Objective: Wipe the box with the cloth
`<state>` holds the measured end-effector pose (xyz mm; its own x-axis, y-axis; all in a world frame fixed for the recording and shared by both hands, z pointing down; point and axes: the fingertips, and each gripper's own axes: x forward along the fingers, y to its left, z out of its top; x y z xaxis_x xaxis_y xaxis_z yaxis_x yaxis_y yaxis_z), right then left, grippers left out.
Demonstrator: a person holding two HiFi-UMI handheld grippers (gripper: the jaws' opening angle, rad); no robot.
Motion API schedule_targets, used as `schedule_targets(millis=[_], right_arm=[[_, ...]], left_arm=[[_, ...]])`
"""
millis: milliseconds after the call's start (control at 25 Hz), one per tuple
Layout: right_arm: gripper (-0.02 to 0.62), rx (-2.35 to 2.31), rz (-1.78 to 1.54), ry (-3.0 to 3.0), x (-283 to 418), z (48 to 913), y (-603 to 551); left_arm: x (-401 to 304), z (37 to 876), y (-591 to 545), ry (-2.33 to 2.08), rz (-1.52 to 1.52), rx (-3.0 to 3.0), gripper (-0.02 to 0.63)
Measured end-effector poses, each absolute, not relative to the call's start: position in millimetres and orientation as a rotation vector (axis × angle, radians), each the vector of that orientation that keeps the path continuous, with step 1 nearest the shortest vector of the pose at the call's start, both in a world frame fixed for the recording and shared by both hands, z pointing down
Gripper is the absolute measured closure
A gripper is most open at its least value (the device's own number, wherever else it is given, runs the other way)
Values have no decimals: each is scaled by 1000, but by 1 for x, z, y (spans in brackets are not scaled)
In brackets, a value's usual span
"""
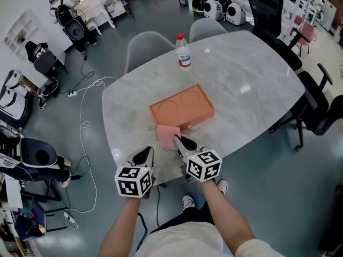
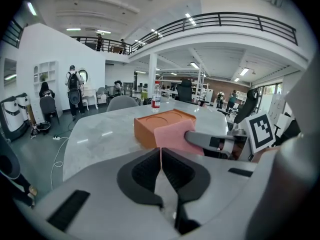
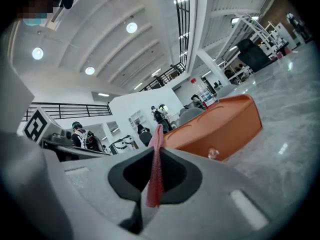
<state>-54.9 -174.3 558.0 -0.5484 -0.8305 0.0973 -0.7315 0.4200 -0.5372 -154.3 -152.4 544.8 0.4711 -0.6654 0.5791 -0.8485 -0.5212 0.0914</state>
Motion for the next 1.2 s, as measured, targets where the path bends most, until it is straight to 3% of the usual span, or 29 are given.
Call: schedule_targets(millis=[1200], right_arm=[[578, -1688, -784, 2460, 11, 583, -201]], left_arm=[[-130, 553, -161, -1289, 701, 2316, 591]])
